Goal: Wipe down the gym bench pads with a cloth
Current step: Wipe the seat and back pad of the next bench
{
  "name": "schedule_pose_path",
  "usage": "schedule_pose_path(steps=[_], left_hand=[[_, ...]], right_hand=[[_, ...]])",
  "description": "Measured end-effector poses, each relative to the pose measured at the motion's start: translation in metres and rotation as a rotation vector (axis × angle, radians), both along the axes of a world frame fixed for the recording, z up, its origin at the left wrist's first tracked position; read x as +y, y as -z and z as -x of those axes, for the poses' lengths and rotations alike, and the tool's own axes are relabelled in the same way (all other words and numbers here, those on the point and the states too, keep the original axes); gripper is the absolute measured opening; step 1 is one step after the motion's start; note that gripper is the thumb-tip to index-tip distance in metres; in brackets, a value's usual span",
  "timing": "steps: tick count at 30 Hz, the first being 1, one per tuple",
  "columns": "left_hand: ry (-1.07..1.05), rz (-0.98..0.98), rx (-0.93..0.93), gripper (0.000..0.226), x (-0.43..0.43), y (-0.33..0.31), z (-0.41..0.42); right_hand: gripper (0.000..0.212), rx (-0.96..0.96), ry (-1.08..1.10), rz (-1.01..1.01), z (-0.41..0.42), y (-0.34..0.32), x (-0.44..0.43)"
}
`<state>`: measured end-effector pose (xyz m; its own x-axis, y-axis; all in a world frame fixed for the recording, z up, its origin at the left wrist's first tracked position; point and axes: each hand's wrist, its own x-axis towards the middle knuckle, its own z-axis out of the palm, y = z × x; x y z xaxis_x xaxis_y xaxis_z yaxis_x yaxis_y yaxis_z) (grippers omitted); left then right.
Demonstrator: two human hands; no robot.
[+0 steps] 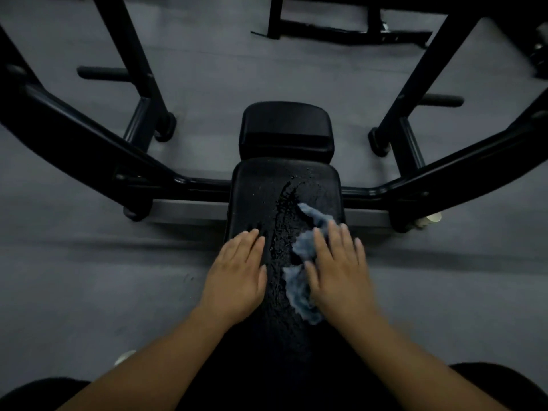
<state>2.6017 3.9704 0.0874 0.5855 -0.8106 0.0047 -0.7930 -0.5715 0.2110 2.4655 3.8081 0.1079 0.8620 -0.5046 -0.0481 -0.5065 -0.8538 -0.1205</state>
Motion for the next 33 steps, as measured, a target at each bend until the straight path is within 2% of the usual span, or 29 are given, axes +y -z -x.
schedule_pose_path(steps=[1,4,9,13,16,19,21,23,26,29,31,33], left_hand=[[-0.018,0.020,-0.010,0.059,-0.010,-0.001,-0.008],[-0.088,0.015,-0.015,0.067,-0.039,-0.004,-0.034],[-0.089,-0.026,-0.004,0.069,-0.047,0.002,-0.041],[-0.087,-0.009,-0.022,0.065,-0.048,0.008,-0.044],[-0.087,-0.006,-0.040,0.064,-0.049,0.013,-0.046],[-0.084,-0.005,-0.036,0.064,-0.049,0.015,-0.047],[-0.088,0.005,-0.033,0.064,-0.050,0.016,-0.048],[-0.093,0.001,-0.034,0.064,-0.051,0.016,-0.049],[-0.084,-0.030,-0.020,0.066,-0.049,0.013,-0.048],[-0.063,-0.040,0.042,0.070,-0.047,0.006,-0.048],[-0.065,-0.036,0.121,0.067,-0.047,-0.002,-0.051],[-0.118,0.018,0.198,0.059,-0.044,-0.013,-0.048]], right_hand=[[0.066,-0.016,0.059,-0.017,0.002,0.004,0.014],[0.064,-0.036,0.003,-0.028,-0.005,0.020,0.038],[0.041,-0.161,0.078,-0.009,-0.065,0.018,-0.042],[0.062,-0.104,0.083,-0.024,-0.136,0.018,-0.090],[0.063,-0.044,-0.020,-0.004,-0.155,0.018,-0.090],[0.056,-0.126,-0.337,-0.110,-0.103,0.013,-0.063],[0.051,-0.200,-0.406,-0.179,-0.068,0.014,-0.062],[0.054,-0.234,-0.239,-0.144,-0.074,0.017,-0.077],[0.054,-0.131,0.014,-0.065,-0.102,0.016,-0.078],[0.065,-0.084,-0.134,-0.191,-0.089,0.006,-0.043],[0.056,-0.082,-0.233,-0.372,-0.059,-0.004,-0.028],[0.052,-0.170,-0.156,-0.601,-0.030,-0.019,-0.020]])
